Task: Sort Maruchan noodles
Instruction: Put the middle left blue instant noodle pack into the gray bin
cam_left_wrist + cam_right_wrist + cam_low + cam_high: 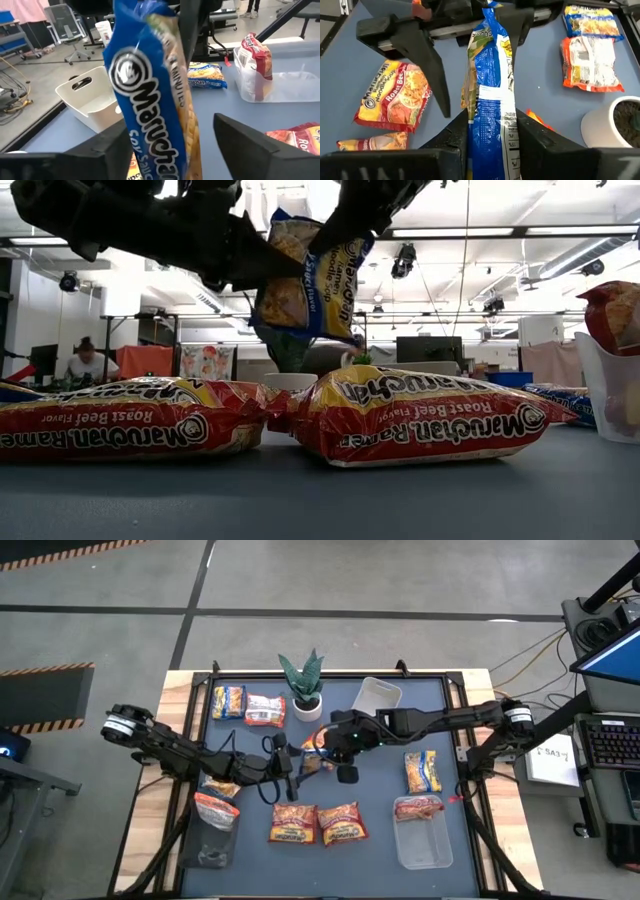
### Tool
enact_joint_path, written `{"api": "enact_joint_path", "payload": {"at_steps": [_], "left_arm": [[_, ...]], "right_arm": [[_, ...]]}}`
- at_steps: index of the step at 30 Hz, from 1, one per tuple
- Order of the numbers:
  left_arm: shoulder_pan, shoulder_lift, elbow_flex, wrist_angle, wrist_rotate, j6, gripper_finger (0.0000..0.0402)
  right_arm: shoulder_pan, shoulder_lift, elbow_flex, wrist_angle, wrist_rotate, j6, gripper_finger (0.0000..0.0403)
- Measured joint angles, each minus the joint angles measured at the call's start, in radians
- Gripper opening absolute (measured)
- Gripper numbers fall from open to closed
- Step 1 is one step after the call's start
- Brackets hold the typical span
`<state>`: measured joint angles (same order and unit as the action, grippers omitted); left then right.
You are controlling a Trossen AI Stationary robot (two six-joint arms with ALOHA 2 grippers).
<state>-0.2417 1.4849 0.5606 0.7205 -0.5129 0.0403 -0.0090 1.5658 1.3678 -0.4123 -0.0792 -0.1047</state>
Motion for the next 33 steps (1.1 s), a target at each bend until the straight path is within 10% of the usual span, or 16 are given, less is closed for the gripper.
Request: {"api": "enact_joint_path", "payload": {"at_steps": [21, 33], "left_arm": [[0.003, -0.491, -0.007, -0.241, -0.100, 0.318, 0.0282], [0.003, -0.527, -0.016, -0.313, -0.108, 0.288, 0.0279]], "right_arm": [[-0.320, -0.199, 0.000, -0.371, 0.143, 0.129, 0.0100], [-0.613, -0.208, -0.107, -0.308, 0.176, 0.176, 0.0102]]}}
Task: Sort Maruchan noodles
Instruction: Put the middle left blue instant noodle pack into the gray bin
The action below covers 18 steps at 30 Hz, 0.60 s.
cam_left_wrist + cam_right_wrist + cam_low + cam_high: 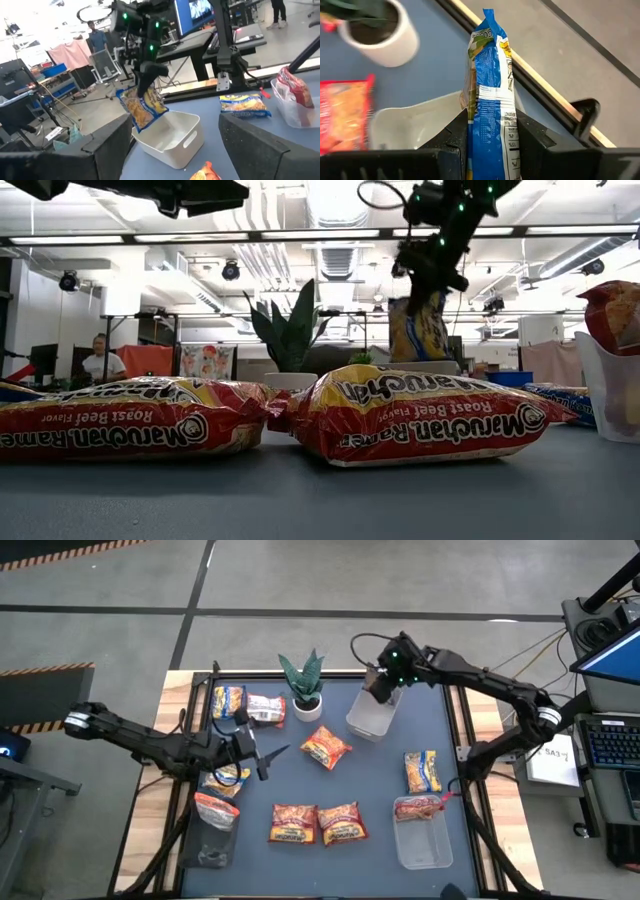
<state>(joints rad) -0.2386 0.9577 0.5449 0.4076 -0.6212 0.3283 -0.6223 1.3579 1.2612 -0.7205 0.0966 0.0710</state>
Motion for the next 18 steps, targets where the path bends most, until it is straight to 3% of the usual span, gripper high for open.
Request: {"api": "enact_joint_path", "payload": {"at_steps": [7, 18], "left_arm": [[0.000, -0.008, 0.000, -0.006, 0.000, 0.003, 0.0279], [0.000, -0.010, 0.000, -0.005, 0.000, -0.001, 0.0279]], "right_arm": [[-0.054, 0.001, -0.075, 0.085, -0.051, -0.010, 0.0102], [-0.067, 0.001, -0.210, 0.244, -0.042, -0.028, 0.0103]]}}
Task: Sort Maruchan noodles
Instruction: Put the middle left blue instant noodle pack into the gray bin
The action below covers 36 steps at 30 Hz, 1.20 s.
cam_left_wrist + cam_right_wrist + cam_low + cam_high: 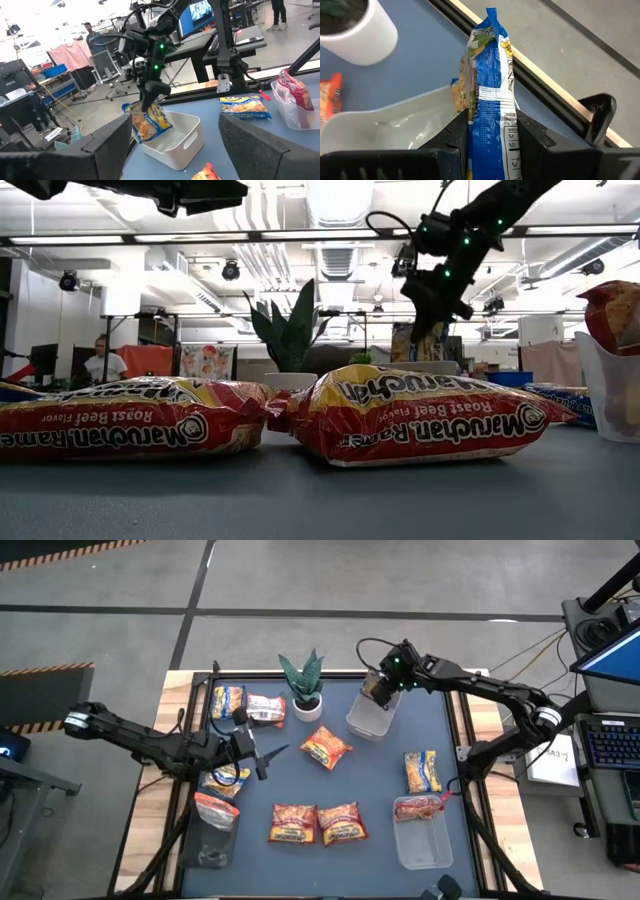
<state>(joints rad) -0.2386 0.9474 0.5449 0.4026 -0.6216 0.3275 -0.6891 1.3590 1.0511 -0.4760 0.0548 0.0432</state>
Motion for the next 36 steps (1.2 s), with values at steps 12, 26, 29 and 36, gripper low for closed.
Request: {"api": "enact_joint_path", "payload": {"at_steps": [12, 26, 29, 36], "left_arm": [[0.000, 0.000, 0.000, 0.009, 0.000, 0.014, 0.0279], [0.000, 0.000, 0.000, 0.011, 0.000, 0.049, 0.0279], [0.000, 0.000, 0.000, 0.016, 0.000, 0.048, 0.0279], [0.000, 0.000, 0.000, 0.016, 0.000, 0.042, 0.0279]], "right_arm": [[0.001, 0.005, -0.063, 0.066, -0.002, -0.043, 0.0139], [0.001, 0.004, 0.025, 0.057, -0.011, -0.111, 0.0013], [0.001, 0.004, 0.058, 0.021, -0.013, -0.145, 0.0010], [0.001, 0.004, 0.143, -0.111, -0.039, -0.253, 0.0009]]}}
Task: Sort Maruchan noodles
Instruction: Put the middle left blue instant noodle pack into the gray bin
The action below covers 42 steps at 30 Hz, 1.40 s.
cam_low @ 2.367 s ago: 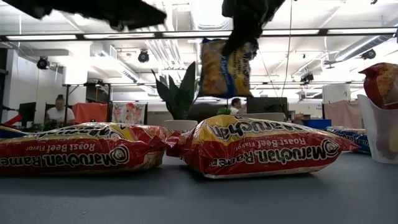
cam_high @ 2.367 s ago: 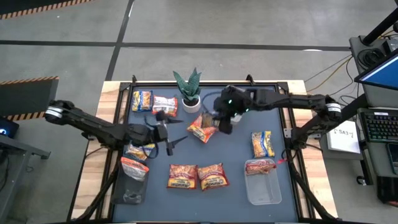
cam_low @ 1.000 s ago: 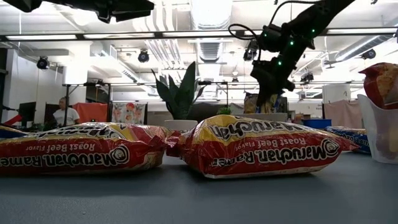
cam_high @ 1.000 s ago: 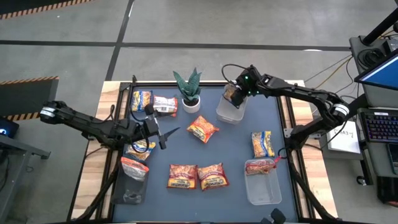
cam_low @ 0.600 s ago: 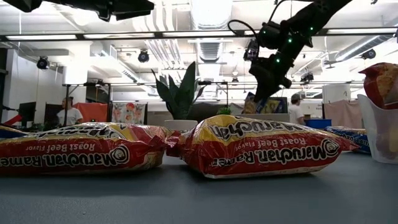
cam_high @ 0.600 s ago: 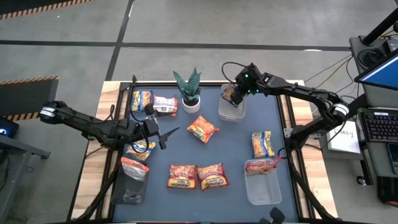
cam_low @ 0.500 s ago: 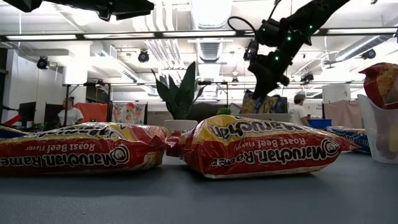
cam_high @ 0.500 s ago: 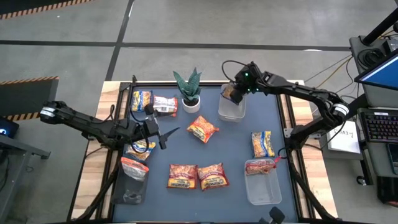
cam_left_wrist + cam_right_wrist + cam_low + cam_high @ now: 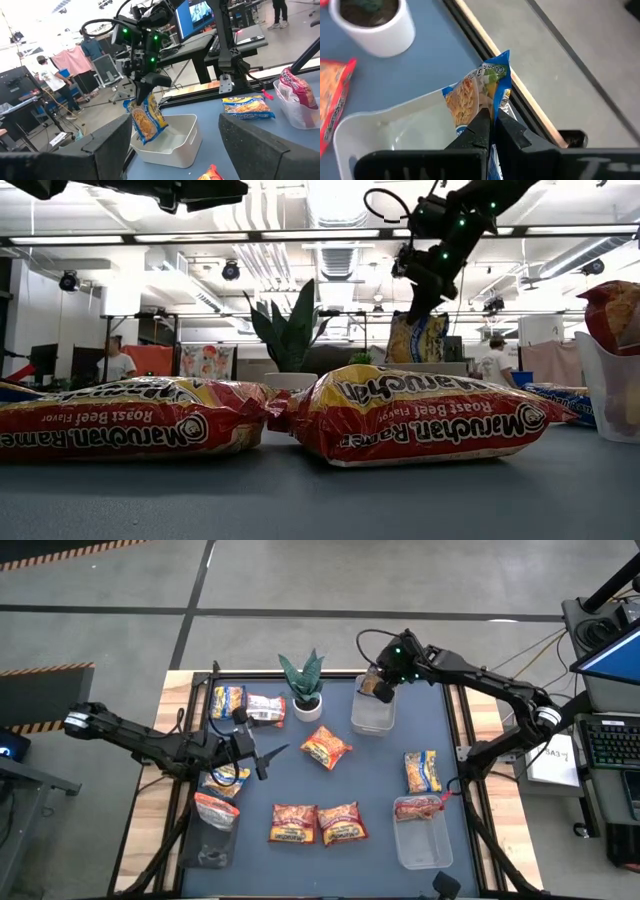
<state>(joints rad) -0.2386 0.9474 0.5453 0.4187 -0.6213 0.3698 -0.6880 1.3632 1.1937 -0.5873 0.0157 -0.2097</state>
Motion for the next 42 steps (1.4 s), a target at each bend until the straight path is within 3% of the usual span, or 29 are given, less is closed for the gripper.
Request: {"api": "enact_joint_path", "payload": {"at_steps": [7, 30, 42], "left_arm": [[0.000, 0.000, 0.000, 0.000, 0.000, -0.012, 0.0279], [0.000, 0.001, 0.000, 0.000, 0.000, -0.012, 0.0279], [0.000, 0.001, 0.000, 0.000, 0.001, -0.016, 0.0279]], "right_arm": [[0.000, 0.007, -0.003, 0.000, 0.002, -0.064, 0.0009], [0.000, 0.210, 0.024, 0.079, 0.035, -0.141, 0.0010], [0.000, 0.207, 0.029, 0.096, 0.089, -0.141, 0.0083]]}}
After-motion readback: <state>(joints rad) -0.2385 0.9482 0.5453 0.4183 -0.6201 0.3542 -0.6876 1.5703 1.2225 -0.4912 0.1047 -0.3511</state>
